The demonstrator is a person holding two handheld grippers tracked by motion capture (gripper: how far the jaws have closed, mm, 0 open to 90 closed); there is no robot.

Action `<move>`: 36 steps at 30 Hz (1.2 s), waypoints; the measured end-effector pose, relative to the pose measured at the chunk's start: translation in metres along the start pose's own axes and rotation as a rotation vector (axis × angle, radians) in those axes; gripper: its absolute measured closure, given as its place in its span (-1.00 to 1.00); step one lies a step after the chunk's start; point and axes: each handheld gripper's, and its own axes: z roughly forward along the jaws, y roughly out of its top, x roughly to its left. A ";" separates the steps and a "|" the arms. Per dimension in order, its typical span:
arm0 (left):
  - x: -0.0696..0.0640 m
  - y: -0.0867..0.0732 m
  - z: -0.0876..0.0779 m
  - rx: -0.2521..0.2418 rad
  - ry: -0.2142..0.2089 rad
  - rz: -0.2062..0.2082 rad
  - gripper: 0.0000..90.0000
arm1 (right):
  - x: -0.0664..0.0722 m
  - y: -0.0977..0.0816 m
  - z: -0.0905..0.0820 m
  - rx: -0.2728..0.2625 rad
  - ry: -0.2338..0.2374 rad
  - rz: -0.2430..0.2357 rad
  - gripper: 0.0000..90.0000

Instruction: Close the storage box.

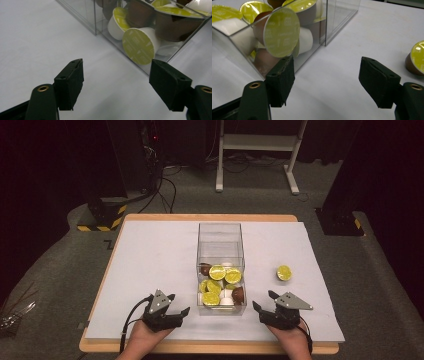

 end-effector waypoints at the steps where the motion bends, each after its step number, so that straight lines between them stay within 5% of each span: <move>1: -0.001 -0.001 0.001 0.000 -0.004 -0.005 -0.38 | 0.002 -0.001 0.000 0.008 -0.001 -0.004 -0.35; 14: -0.017 -0.007 0.003 0.020 -0.046 0.043 -0.39 | 0.015 -0.003 -0.001 0.017 0.047 -0.036 -0.32; 21: -0.021 -0.007 0.008 0.008 -0.072 0.015 -0.35 | 0.018 -0.005 -0.002 0.024 0.068 -0.039 -0.32; 36: -0.030 -0.010 0.013 -0.032 -0.094 0.029 -0.14 | 0.031 -0.001 -0.001 0.000 0.127 -0.054 -0.35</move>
